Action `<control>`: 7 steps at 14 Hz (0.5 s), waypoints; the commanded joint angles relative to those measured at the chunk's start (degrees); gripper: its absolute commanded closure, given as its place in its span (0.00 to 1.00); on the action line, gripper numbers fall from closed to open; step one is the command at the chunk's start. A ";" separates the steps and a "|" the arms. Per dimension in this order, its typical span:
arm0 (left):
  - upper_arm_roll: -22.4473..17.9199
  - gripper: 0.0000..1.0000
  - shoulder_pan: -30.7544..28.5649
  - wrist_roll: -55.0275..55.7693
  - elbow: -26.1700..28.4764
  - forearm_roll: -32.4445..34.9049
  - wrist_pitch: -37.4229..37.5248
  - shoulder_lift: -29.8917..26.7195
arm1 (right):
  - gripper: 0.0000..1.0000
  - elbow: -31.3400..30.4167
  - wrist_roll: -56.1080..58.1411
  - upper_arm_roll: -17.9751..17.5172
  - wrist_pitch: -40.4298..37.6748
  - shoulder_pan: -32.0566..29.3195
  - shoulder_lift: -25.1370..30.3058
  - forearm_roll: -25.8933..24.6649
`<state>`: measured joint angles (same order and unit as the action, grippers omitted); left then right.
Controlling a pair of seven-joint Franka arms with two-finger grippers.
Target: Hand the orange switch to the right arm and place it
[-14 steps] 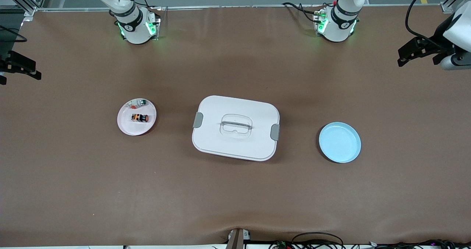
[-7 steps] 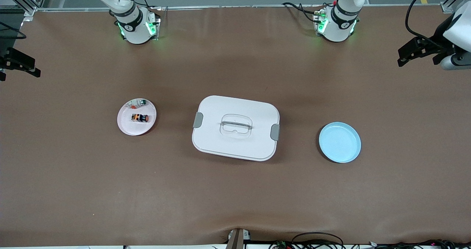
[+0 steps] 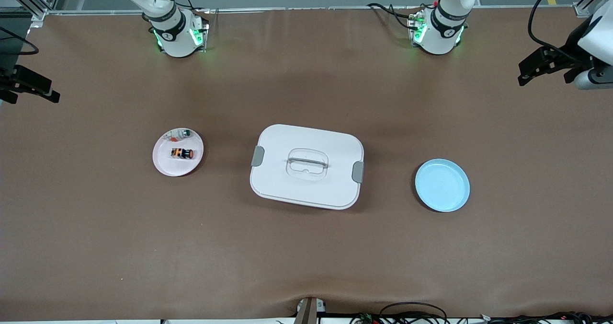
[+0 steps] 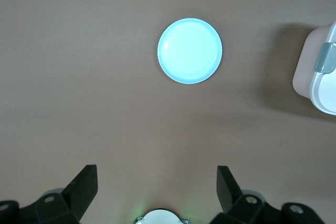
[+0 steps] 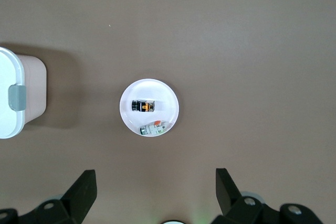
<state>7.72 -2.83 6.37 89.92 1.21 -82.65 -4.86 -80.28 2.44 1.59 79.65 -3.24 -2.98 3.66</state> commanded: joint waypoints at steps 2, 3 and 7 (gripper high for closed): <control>0.10 0.00 -0.25 -1.10 1.05 -1.03 0.12 -1.91 | 0.00 -1.37 -0.86 -0.01 0.34 -0.98 1.40 1.09; 0.10 0.00 -0.25 -1.10 1.05 -1.03 0.03 -1.82 | 0.00 -1.37 -1.12 -0.18 0.07 -0.72 1.40 0.57; 0.02 0.00 -0.25 -1.10 1.22 -1.12 -0.76 -1.73 | 0.00 -1.37 -1.21 -0.09 0.86 -0.89 1.66 -1.01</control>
<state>7.80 -2.81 6.37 90.01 1.14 -82.78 -5.35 -80.30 2.29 1.91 79.87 -3.61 -2.93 3.55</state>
